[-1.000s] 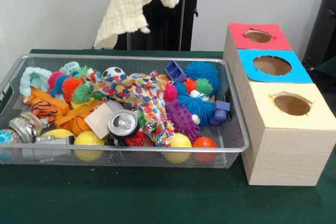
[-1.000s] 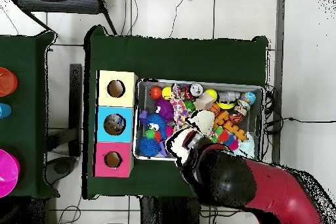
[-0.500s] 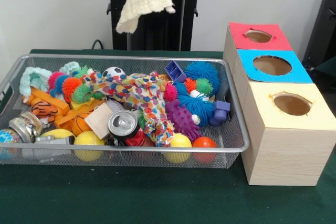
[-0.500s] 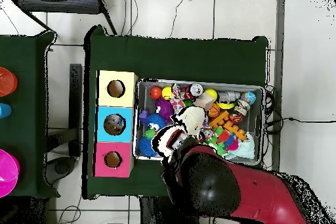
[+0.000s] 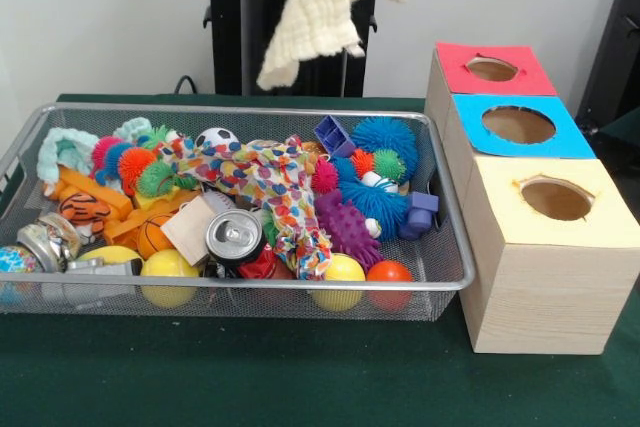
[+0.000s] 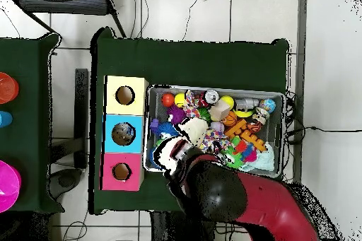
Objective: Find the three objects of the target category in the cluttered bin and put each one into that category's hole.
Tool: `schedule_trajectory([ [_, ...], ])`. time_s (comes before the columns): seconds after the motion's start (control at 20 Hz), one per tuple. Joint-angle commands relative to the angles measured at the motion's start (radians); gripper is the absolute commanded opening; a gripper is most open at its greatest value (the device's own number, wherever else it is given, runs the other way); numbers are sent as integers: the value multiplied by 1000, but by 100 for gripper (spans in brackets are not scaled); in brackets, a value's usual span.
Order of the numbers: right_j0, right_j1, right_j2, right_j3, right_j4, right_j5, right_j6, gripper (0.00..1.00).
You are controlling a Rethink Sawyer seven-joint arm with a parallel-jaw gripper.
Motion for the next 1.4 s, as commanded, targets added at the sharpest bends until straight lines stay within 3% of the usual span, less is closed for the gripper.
schedule_trajectory([
  [0.05,-27,211,111,103,-12,-161,-61,0],
  [0.4,-27,282,132,98,-54,-216,-21,0],
  [0.95,-9,286,117,49,-143,-196,-46,0],
  [1.0,-14,289,127,44,-158,-179,-50,100],
  [1.4,-14,280,145,28,-180,-168,-46,100],
])
